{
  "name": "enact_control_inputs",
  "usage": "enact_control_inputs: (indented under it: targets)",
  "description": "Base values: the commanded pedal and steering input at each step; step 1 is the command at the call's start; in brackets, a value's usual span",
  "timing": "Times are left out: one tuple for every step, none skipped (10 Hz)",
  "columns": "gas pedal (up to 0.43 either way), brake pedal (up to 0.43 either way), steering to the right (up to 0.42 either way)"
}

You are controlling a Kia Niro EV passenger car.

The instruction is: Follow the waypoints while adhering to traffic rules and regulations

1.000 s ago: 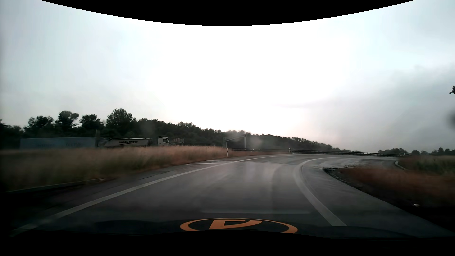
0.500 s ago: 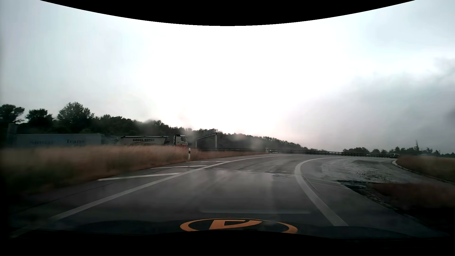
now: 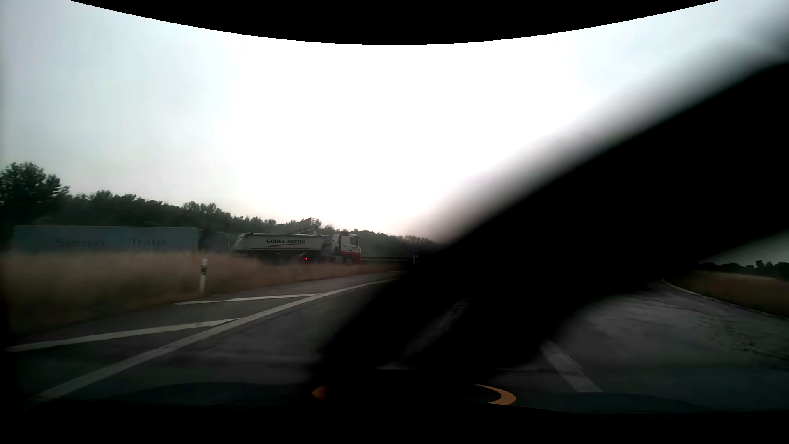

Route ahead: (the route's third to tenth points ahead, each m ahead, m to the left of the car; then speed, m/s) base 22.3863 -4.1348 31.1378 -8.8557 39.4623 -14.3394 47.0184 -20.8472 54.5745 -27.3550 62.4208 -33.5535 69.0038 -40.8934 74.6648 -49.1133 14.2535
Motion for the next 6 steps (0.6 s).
enact_control_inputs:
  targets:
    - [0.118,0.0,0.093]
    - [0.13,0.0,0.091]
    - [0.13,0.0,0.09]
    - [0.138,0.0,0.089]
    - [0.157,0.0,0.09]
    - [0.157,0.0,0.092]
